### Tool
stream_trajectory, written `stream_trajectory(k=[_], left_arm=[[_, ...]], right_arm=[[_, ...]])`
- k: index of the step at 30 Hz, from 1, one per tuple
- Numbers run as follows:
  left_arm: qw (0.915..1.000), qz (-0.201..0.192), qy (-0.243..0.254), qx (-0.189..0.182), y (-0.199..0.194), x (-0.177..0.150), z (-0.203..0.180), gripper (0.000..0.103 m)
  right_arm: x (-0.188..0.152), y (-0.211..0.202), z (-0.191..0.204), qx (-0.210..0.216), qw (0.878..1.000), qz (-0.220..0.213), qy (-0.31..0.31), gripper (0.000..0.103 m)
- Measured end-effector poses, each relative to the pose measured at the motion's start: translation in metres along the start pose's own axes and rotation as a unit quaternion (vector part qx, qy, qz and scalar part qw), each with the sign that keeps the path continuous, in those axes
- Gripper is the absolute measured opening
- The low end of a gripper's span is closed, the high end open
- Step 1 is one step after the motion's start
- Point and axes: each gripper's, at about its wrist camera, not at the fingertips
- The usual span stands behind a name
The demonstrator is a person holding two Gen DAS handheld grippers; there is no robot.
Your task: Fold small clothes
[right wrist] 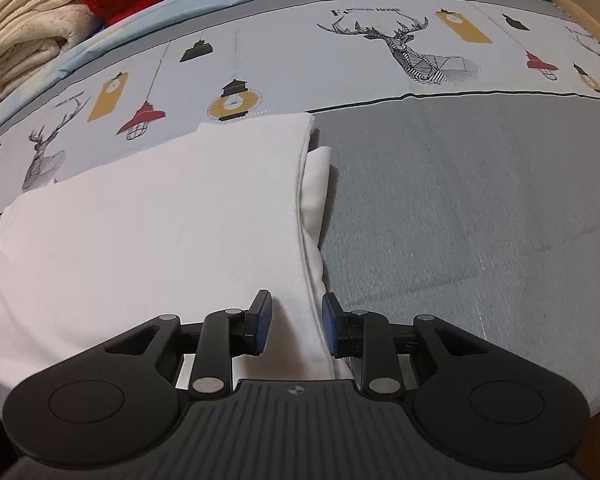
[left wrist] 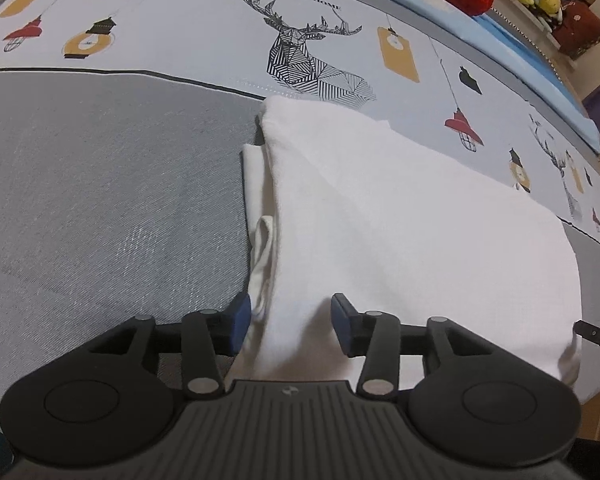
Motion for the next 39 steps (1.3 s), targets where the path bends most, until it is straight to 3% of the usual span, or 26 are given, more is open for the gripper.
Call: stream_trajectory(k=[4, 6, 11, 16, 19, 24, 26, 31, 33, 37, 39], left_arm=[[0.9999, 0.002, -0.004, 0.01, 0.005, 0.003, 0.0, 0.051], [0.9998, 0.003, -0.009, 0.015, 0.006, 0.004, 0.001, 0.052], [0.9994, 0.0, -0.027, 0.02, 0.01, 0.008, 0.005, 0.057], [0.9989, 0.005, -0.044, 0.017, 0.018, 0.014, 0.006, 0.06], [0.9985, 0.009, -0.052, 0.016, 0.024, 0.017, 0.007, 0.061], [0.9977, 0.015, -0.066, 0.012, 0.034, 0.023, 0.013, 0.062], [0.9978, 0.014, -0.064, 0.01, 0.038, 0.026, 0.014, 0.062], [0.999, 0.007, -0.042, 0.01, 0.044, 0.032, 0.009, 0.062], [0.9996, 0.005, -0.026, 0.012, 0.045, 0.031, 0.004, 0.056], [0.9999, 0.002, 0.005, 0.011, 0.043, 0.029, -0.001, 0.019], [0.9999, -0.002, 0.01, 0.003, 0.038, 0.028, 0.001, 0.014]], right_arm=[[0.002, 0.009, 0.003, -0.016, 1.0, 0.009, -0.011, 0.026], [0.001, 0.013, 0.003, -0.025, 0.999, 0.017, -0.018, 0.014], [0.003, 0.009, 0.0, -0.028, 1.0, 0.013, -0.004, 0.014], [0.011, -0.032, -0.027, -0.02, 0.991, -0.092, 0.098, 0.025], [0.009, -0.049, -0.044, -0.015, 0.982, -0.132, 0.137, 0.025], [0.006, -0.09, -0.058, -0.006, 0.966, -0.223, 0.128, 0.031], [0.001, -0.107, -0.061, 0.007, 0.959, -0.254, 0.123, 0.04], [-0.017, -0.121, -0.065, 0.035, 0.95, -0.277, 0.14, 0.043], [-0.02, -0.121, -0.063, 0.036, 0.947, -0.28, 0.152, 0.043], [-0.019, -0.11, -0.048, 0.023, 0.954, -0.257, 0.153, 0.043], [-0.017, -0.105, -0.04, 0.019, 0.958, -0.248, 0.146, 0.043]])
Point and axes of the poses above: each gripper's, at about its wrist camera, not at the fingertips, and y roughly the way its jaws point, z to its left, x to its top, and after that the axes turned 12 degrees about -x, right-handed
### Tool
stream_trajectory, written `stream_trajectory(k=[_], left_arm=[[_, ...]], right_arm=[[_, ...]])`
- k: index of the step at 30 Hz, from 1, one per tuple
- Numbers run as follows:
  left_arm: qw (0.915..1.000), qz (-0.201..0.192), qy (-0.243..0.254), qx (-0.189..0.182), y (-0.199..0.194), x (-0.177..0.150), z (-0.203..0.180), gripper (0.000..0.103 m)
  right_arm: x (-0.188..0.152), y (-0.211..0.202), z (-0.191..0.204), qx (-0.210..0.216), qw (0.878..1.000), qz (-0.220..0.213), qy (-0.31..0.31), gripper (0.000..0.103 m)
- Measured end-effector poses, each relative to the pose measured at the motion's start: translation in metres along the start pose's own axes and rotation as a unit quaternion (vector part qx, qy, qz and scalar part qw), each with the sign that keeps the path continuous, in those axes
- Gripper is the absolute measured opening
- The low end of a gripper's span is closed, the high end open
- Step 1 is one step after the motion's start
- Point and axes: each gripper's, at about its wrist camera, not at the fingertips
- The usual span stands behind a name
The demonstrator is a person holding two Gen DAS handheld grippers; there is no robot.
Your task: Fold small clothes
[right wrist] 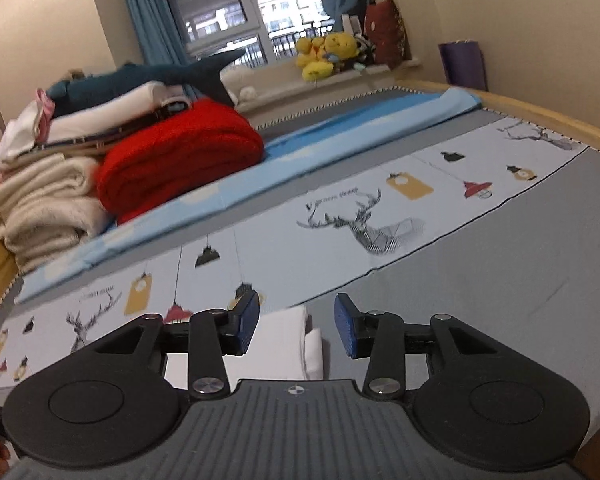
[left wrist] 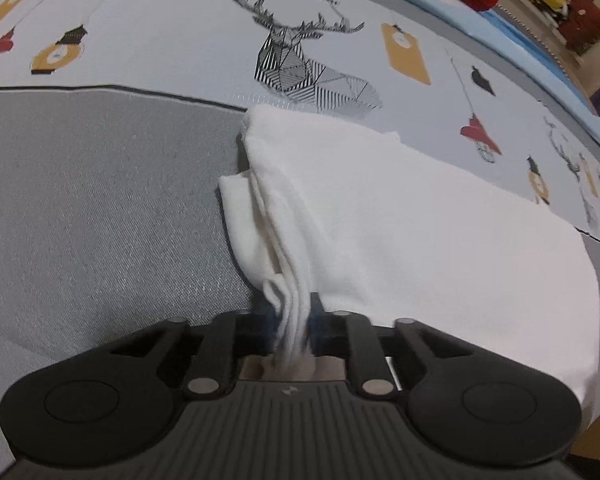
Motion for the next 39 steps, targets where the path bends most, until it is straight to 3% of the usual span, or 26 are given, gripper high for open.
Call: stream_trajectory(k=[5, 10, 12, 13, 16, 17, 25, 27, 28, 32, 39], left_arm=[[0.9991, -0.024, -0.013, -0.033, -0.019, 0.001, 0.012, 0.012], [0.998, -0.039, -0.049, -0.012, -0.039, 0.002, 0.035, 0.013], [0.9959, -0.038, -0.079, -0.021, -0.045, 0.002, 0.05, 0.016], [0.9951, -0.037, -0.089, -0.023, -0.048, 0.002, 0.056, 0.021], [0.995, -0.027, -0.09, -0.033, -0.053, 0.002, 0.068, 0.056], [0.9955, -0.022, -0.085, -0.036, -0.054, 0.001, 0.069, 0.058], [0.9978, 0.035, -0.049, -0.028, -0.035, -0.011, 0.066, 0.057], [0.9983, 0.034, -0.039, -0.025, -0.032, -0.012, 0.063, 0.047], [0.9983, 0.034, -0.036, -0.03, -0.031, -0.012, 0.062, 0.038], [0.9991, 0.033, -0.013, -0.023, -0.029, -0.013, 0.054, 0.024], [0.9988, 0.032, -0.023, -0.028, -0.03, -0.012, 0.056, 0.022]], right_arm=[[-0.008, 0.006, 0.02, -0.005, 1.0, 0.011, -0.016, 0.043], [-0.015, 0.007, 0.039, -0.003, 0.999, 0.013, -0.042, 0.043], [-0.017, 0.006, 0.045, -0.003, 0.999, 0.012, -0.046, 0.043], [-0.017, 0.006, 0.046, -0.002, 0.999, 0.012, -0.046, 0.043], [-0.018, 0.006, 0.048, -0.003, 0.999, 0.014, -0.045, 0.043], [-0.018, 0.007, 0.048, -0.003, 0.999, 0.015, -0.043, 0.043], [-0.016, 0.011, 0.045, -0.002, 0.999, 0.022, -0.038, 0.043], [-0.016, 0.011, 0.044, -0.002, 0.999, 0.021, -0.039, 0.043], [-0.016, 0.011, 0.044, -0.002, 0.999, 0.02, -0.04, 0.043], [-0.015, 0.01, 0.04, -0.005, 0.999, 0.019, -0.038, 0.043], [-0.014, 0.01, 0.03, -0.012, 0.999, 0.02, -0.026, 0.043]])
Point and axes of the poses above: each gripper's, at about its wrist camera, not at the fingertips, and y roughly the way its jaws point, z to its left, x to its top, and after that the axes turned 12 degrees about -x, right-handed
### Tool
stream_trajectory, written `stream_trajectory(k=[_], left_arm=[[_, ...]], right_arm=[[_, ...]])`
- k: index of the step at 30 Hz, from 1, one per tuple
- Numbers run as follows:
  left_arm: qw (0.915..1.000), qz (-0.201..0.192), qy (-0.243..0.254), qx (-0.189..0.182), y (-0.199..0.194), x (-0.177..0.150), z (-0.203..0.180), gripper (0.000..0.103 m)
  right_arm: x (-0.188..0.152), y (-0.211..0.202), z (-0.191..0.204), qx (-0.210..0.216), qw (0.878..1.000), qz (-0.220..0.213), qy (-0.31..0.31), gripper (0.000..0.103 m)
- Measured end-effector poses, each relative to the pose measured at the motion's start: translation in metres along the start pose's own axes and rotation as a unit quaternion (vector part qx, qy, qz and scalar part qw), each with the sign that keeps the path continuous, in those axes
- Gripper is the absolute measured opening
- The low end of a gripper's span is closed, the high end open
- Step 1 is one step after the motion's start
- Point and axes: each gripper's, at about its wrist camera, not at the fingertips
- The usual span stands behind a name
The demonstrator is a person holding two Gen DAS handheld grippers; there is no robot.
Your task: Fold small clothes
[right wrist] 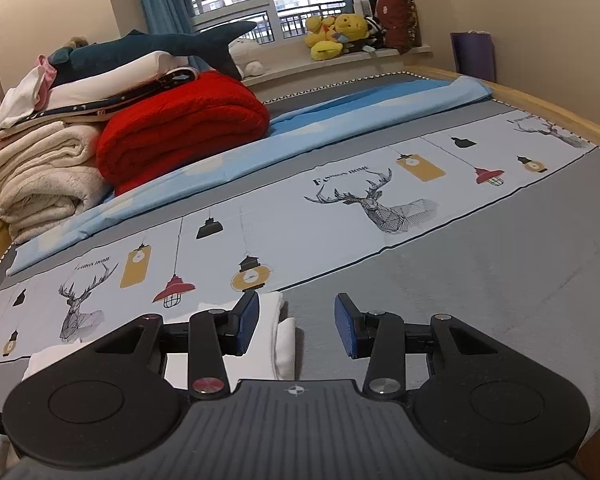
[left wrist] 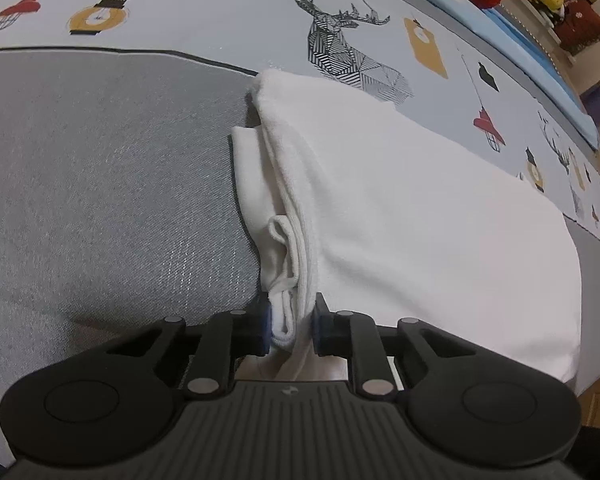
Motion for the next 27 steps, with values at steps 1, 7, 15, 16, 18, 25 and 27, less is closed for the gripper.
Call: stream_trajectory(k=[1, 7, 15, 16, 18, 25, 27], left_arm=[[1.0, -0.001, -0.008, -0.002, -0.001, 0.0, 0.002, 0.025], [1.0, 0.003, -0.002, 0.007, 0.002, 0.0, 0.0, 0.034], [0.9997, 0.003, 0.02, 0.016, 0.009, 0.001, -0.006, 0.025], [0.9996, 0.003, 0.022, 0.015, 0.008, 0.0, -0.006, 0.023], [0.9995, 0.001, 0.026, 0.015, 0.007, 0.0, -0.007, 0.021], [0.9975, -0.02, 0.046, 0.05, -0.005, -0.005, -0.009, 0.019], [0.9977, -0.02, 0.04, 0.051, -0.01, -0.007, -0.002, 0.019]], right_arm=[[0.0, 0.0, -0.001, 0.0, 1.0, 0.0, 0.0, 0.043], [-0.001, 0.0, 0.002, 0.005, 1.0, -0.001, -0.009, 0.043], [0.0, 0.001, 0.002, 0.002, 1.0, 0.001, -0.01, 0.043], [0.0, 0.001, 0.002, 0.001, 1.0, 0.001, -0.01, 0.043], [-0.001, 0.0, 0.002, 0.0, 1.0, 0.001, -0.01, 0.043], [-0.001, 0.001, 0.006, 0.003, 1.0, 0.001, -0.01, 0.043], [-0.001, 0.002, 0.007, 0.006, 1.0, 0.001, -0.01, 0.043]])
Point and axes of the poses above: each gripper's, at about its wrist camera, not at the fingertips, and y roughly the way its jaws point, z to its left, x to its top, and after that the axes turned 12 degrees about -x, right-handed
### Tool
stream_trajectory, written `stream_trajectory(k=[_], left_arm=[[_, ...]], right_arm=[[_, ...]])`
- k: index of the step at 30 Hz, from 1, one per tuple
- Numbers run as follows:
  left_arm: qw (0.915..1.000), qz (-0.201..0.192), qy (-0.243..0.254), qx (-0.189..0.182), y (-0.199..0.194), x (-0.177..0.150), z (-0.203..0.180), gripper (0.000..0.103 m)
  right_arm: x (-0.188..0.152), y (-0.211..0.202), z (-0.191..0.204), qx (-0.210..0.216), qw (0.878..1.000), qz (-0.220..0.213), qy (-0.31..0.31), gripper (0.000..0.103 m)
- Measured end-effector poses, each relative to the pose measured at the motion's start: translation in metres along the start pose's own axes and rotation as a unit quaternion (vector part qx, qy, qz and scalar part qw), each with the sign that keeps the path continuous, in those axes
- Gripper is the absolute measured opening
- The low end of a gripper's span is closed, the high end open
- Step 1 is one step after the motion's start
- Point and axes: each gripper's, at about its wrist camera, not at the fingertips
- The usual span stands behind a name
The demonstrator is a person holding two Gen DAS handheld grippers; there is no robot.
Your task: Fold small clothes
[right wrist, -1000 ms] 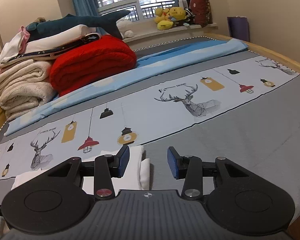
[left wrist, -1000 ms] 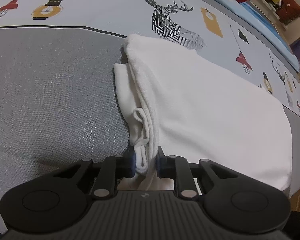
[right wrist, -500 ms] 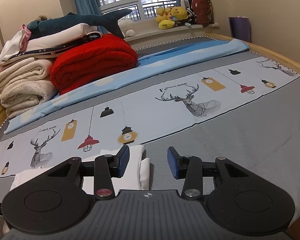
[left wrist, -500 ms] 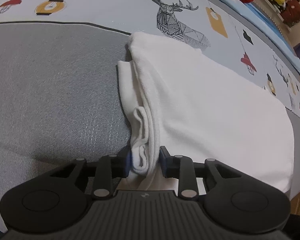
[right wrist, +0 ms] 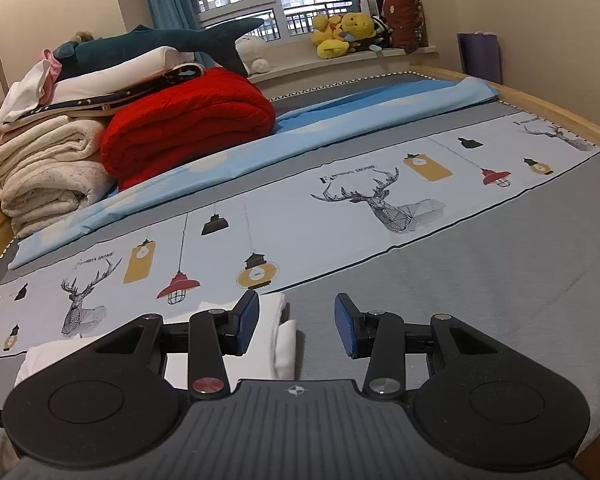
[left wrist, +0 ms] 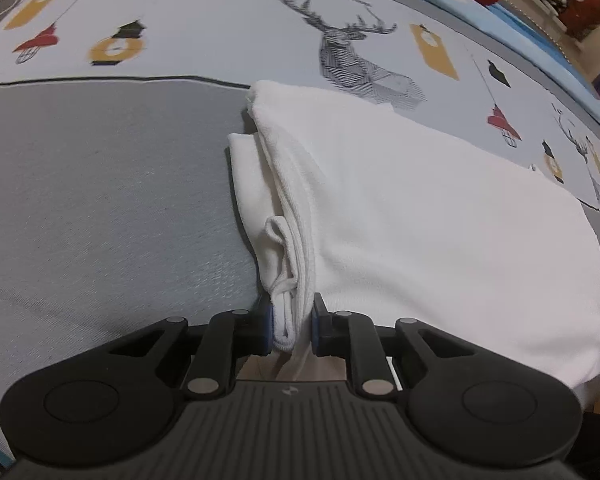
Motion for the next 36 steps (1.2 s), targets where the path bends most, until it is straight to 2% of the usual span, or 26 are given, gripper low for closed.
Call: stream_trajectory(k=[6, 10, 12, 14, 19, 23, 28, 31, 33, 36], left_arm=[[0.9999, -0.002, -0.008, -0.009, -0.008, -0.001, 0.007, 0.019], [0.9996, -0.016, 0.017, -0.013, -0.017, -0.002, -0.007, 0.018], [0.9988, -0.026, 0.018, -0.037, -0.021, -0.001, -0.015, 0.018], [0.9963, -0.038, 0.015, -0.076, -0.026, 0.0, -0.026, 0.018], [0.9812, -0.056, 0.021, -0.184, -0.028, 0.003, -0.07, 0.017], [0.9663, -0.046, 0.03, -0.252, -0.007, 0.007, -0.123, 0.017], [0.948, -0.032, 0.037, -0.314, 0.032, 0.007, -0.199, 0.018], [0.9399, -0.028, 0.029, -0.339, 0.055, 0.003, -0.237, 0.022], [0.9366, -0.028, 0.046, -0.346, 0.061, 0.002, -0.251, 0.027], [0.9223, -0.025, 0.033, -0.384, 0.057, 0.008, -0.242, 0.035]], right_arm=[[0.0, 0.001, 0.003, 0.005, 1.0, 0.0, -0.007, 0.043], [0.001, 0.001, 0.0, 0.003, 1.0, 0.002, -0.003, 0.043], [0.002, 0.001, -0.005, 0.001, 1.0, 0.002, -0.002, 0.043], [0.004, 0.001, -0.01, 0.002, 1.0, 0.002, -0.003, 0.043], [0.007, 0.003, -0.022, 0.0, 1.0, 0.004, -0.02, 0.043], [0.009, 0.008, -0.029, 0.0, 0.999, 0.006, -0.036, 0.043], [0.01, 0.012, -0.033, -0.001, 0.999, 0.013, -0.047, 0.043], [0.011, 0.015, -0.034, -0.002, 0.999, 0.019, -0.05, 0.043], [0.011, 0.017, -0.033, -0.003, 0.998, 0.021, -0.052, 0.043], [0.011, 0.021, -0.028, -0.001, 0.998, 0.028, -0.055, 0.043]])
Point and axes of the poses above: each gripper's, at about its wrist camera, not at the fingertips, and y roughly the way its jaws point, z to its left, x to its top, and after that the axes turned 12 degrees about -x, right-handed
